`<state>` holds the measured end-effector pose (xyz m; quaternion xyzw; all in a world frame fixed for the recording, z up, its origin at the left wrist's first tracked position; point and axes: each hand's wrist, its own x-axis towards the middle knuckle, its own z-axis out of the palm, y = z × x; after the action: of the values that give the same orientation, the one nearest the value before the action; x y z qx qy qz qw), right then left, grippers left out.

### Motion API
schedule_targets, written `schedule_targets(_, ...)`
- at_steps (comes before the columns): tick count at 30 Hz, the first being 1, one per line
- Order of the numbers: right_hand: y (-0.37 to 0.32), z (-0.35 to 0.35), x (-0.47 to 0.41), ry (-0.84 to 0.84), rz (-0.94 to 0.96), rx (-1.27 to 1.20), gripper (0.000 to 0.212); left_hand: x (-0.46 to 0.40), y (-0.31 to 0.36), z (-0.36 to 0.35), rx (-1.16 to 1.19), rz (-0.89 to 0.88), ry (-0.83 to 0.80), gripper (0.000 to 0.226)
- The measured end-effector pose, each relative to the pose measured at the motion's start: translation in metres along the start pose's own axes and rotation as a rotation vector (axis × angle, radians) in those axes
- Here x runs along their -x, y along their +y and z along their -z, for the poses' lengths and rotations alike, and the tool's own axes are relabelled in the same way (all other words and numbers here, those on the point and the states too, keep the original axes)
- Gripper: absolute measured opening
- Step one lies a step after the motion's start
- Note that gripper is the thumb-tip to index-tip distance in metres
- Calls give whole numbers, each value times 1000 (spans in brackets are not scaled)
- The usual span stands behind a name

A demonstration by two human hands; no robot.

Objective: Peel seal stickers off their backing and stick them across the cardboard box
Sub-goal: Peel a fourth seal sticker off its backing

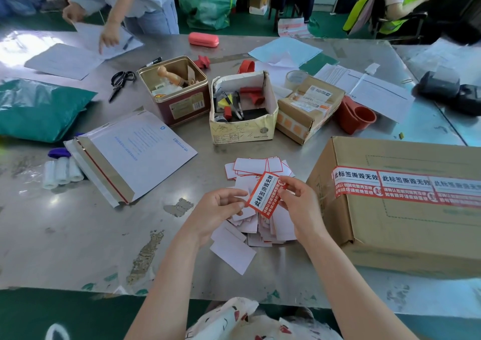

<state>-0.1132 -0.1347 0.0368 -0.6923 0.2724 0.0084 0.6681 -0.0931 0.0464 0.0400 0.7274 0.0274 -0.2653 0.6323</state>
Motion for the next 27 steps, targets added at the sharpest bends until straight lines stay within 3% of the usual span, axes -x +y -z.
schedule_targets(27, -2, 0, -1, 15, 1, 3, 25, -6, 3, -1, 16, -22, -34, 23)
